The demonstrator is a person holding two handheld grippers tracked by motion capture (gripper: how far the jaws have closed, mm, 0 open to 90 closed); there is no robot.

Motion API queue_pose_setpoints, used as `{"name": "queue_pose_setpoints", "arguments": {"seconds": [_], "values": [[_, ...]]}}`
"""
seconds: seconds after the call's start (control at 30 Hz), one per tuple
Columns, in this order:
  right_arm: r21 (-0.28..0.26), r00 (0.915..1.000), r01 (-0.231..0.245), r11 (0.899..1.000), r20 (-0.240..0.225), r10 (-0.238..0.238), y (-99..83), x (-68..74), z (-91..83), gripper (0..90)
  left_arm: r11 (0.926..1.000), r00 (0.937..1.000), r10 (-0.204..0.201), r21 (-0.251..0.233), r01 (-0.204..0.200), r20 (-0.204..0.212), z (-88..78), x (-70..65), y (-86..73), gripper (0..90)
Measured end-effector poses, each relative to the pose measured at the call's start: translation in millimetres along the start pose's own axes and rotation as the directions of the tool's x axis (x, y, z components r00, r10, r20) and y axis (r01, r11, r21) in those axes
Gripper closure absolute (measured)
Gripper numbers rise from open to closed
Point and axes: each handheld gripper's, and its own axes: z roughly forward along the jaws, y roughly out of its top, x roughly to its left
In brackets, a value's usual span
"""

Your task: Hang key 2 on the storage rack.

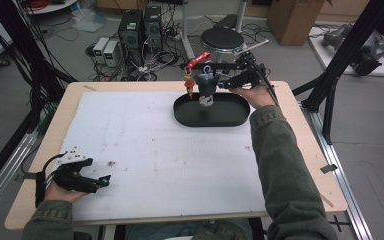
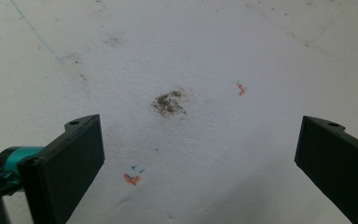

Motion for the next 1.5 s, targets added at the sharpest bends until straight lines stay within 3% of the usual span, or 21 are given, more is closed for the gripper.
{"name": "queue_pose_setpoints", "arguments": {"seconds": [0.17, 0.3, 0.37, 0.47, 0.53, 0.67, 0.73, 1.23, 1.5], "values": [[-0.002, 0.9996, 0.005, 1.000, -0.026, -0.005, -13.2, -2.7, -7.4, 0.7, 1.0000, 1.0000, 0.001, 0.001, -0.001, -0.001, -0.3, 0.2, 0.0, 1.8], [-0.049, 0.9966, -0.013, 0.999, -0.082, 0.009, -24.4, -3.5, -15.6, 0.7, 1.0000, 1.0000, -0.003, 0.002, 0.003, -0.003, 0.0, 0.2, -0.2, 1.8], [-0.044, 0.9972, 0.003, 0.999, -0.075, -0.007, -30.2, -3.3, -16.6, 0.7, 1.0000, 1.0000, -0.003, 0.004, 0.004, -0.003, 0.0, 0.4, -0.1, 1.8], [-0.066, 0.9961, -0.016, 0.998, -0.088, 0.011, -40.2, -3.6, -18.8, 0.6, 1.0000, 1.0000, -0.007, 0.000, 0.007, -0.002, 0.0, 0.3, -0.1, 1.8], [-0.043, 0.9963, -0.017, 0.999, -0.085, 0.013, -45.0, -3.6, -18.5, 0.6, 1.0000, 1.0000, -0.007, 0.000, 0.007, -0.003, -0.1, 0.2, -0.1, 1.8], [-0.081, 0.9939, -0.036, 0.996, -0.107, 0.027, -57.3, -4.0, -21.1, 0.6, 1.0000, 1.0000, -0.007, -0.003, 0.007, -0.002, -0.3, 0.3, -0.2, 1.8], [-0.073, 0.9943, -0.033, 0.997, -0.104, 0.025, -63.0, -3.5, -21.5, 0.6, 1.0000, 1.0000, -0.002, -0.004, 0.002, -0.004, -0.7, 0.6, -0.1, 1.8], [-0.170, 0.9897, -0.081, 0.982, -0.130, 0.059, -110.9, -5.8, -34.6, 0.6, 0.9999, 0.9999, -0.009, -0.013, 0.009, -0.007, -1.3, 0.6, -0.1, 1.8], [-0.177, 0.9938, -0.075, 0.981, -0.094, 0.059, -131.1, -8.8, -40.0, 0.6, 0.9999, 0.9999, -0.011, -0.009, 0.010, -0.009, -0.8, 0.7, -0.2, 1.8]]}}
